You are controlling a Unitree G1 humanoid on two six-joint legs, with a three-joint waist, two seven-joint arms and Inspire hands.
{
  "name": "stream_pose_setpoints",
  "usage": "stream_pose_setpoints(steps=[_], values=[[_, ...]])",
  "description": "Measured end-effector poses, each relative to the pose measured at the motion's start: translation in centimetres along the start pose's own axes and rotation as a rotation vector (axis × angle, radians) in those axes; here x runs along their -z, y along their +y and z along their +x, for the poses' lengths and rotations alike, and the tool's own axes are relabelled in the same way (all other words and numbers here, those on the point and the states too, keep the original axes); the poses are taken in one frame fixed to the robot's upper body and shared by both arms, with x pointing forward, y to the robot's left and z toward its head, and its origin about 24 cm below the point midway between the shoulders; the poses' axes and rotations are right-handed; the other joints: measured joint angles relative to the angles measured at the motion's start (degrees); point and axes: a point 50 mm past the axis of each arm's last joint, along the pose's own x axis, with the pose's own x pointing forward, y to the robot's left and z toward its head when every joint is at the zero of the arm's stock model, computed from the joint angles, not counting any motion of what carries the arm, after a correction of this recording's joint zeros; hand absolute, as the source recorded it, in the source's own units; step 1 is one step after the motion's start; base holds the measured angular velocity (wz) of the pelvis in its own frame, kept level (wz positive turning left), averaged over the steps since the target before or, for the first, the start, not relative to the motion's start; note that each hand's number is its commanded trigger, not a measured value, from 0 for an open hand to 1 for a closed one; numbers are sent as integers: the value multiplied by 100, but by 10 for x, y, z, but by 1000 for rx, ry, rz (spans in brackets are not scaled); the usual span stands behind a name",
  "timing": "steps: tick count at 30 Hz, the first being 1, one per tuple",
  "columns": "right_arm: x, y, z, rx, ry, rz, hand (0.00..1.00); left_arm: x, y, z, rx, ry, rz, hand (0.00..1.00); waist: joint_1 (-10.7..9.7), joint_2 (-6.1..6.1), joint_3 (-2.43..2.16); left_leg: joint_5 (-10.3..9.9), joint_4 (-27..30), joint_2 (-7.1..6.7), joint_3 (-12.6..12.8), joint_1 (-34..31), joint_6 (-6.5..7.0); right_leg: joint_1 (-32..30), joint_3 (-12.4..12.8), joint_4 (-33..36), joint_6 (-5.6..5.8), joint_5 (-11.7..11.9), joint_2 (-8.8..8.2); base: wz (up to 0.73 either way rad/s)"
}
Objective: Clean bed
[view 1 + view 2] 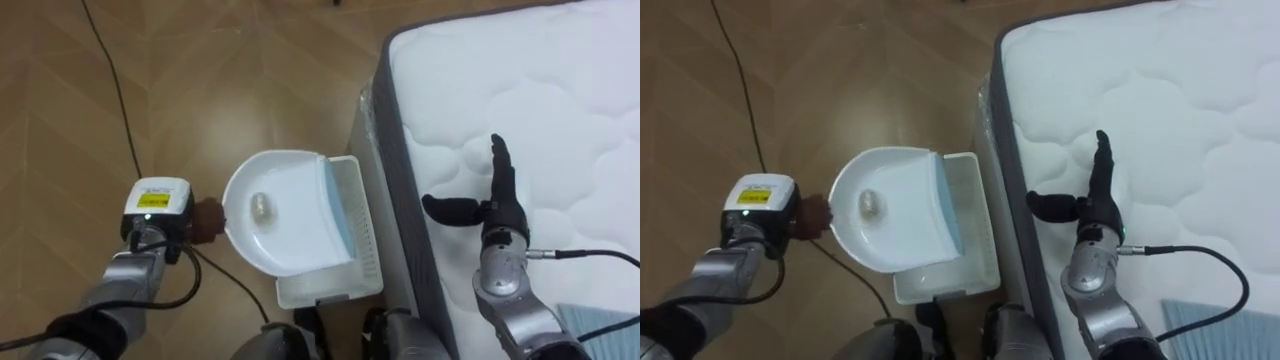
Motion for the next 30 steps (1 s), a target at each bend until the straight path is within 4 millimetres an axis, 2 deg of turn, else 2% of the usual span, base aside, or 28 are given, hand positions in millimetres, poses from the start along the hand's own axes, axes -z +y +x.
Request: stream_pose_setpoints(steps=[4,11,16,25,30], values=[[-1,1,0,-5,-3,-1,0,2,-3,0,45,5,8,100,5,30,12,0,3,0,-1,0,-1,-10,20,3,0,0,5,0],[-1,1,0,-1,-2,-2,0,3,-7,-1,126,17,108,100,86,70,-2,0,12,3,5,-38,-1,-100,164,88,-1,-1,55,0],[-6,1,3,7,-16,3,0,6,-9,-1,179,35,114,100,88,174,-13,1,31,6,5,-43,0,-98,166,88,-1,-1,56,0],[-5,0,3,28,-7,-2,0,26,-28,-7,284,102,140,100,90,176,-11,1,103,12,5,-43,1,-91,181,142,0,-2,47,0],[-5,0,3,36,-6,0,0,29,-30,-8,314,115,162,100,86,173,-10,1,146,13,5,-43,2,-104,249,196,1,-2,60,0]])
